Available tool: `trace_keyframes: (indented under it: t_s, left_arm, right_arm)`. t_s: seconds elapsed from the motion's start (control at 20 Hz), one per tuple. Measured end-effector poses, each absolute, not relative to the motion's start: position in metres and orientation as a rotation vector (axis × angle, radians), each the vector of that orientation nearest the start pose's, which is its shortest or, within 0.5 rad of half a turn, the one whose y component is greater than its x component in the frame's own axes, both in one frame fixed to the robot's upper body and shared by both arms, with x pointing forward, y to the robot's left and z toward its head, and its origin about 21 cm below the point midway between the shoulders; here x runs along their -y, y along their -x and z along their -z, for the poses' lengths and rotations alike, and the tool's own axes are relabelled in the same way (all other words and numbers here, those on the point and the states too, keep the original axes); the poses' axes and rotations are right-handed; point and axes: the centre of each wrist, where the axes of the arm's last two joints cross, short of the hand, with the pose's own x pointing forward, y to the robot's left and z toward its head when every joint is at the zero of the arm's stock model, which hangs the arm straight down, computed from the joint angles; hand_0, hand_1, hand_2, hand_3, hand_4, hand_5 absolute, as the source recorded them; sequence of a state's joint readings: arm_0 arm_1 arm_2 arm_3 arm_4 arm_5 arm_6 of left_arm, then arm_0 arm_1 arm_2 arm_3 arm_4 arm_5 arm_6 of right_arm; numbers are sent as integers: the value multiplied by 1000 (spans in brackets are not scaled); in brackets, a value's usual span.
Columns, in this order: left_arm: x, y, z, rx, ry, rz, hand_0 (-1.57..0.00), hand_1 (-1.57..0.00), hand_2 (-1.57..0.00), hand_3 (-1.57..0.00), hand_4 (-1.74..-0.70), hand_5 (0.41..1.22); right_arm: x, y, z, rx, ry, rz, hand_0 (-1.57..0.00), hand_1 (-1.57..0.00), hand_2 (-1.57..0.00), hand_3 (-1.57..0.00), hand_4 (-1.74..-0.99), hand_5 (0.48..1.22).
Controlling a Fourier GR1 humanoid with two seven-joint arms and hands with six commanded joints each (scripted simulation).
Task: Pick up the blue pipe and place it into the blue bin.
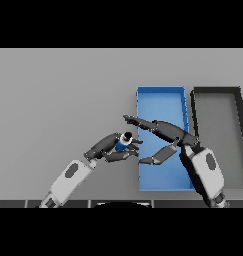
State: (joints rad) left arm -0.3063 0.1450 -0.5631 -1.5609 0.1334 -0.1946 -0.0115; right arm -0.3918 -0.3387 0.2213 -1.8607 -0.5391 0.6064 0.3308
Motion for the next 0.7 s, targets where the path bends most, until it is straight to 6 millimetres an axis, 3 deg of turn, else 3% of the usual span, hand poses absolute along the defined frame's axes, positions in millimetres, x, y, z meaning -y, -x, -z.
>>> trace_keyframes:
  t_s: [0.25,0.5,0.55,0.6,0.65,0.7]
  left_arm:
    - [-101,-270,-50,1658,627,822,-1571,-1571,-1571,-1529,-1542,1221]
    - [-105,-270,-53,1656,625,833,-1571,-1571,-1571,-1557,-1473,1221]
    - [-106,-272,-49,1637,612,829,-1571,-1571,-1571,-1560,-1525,1221]
    - [-107,-269,-48,1622,614,825,-1571,-1571,-1571,-1284,-1568,1221]
    - [-105,-269,-49,1640,628,827,-1571,-1571,-1571,-1190,-1603,1221]
    - [-107,-271,-51,1630,562,853,-1571,-1527,-1571,-1119,-1630,1221]
  right_arm:
    - [159,-290,-172,1620,-796,-1133,1,1,1,1,-1243,522]
    - [128,-302,-176,1571,-828,-1165,1,1,-9,1,-1210,498]
    - [123,-305,-177,1547,-826,-1179,-17,-34,-54,-26,-1236,493]
    - [120,-305,-176,1545,-841,-1195,-107,-140,-160,-116,-1291,483]
    - [116,-305,-178,1544,-851,-1215,-264,-299,-308,-252,-1348,477]
    - [113,-306,-178,1542,-843,-1232,-475,-487,-492,-516,-1365,477]
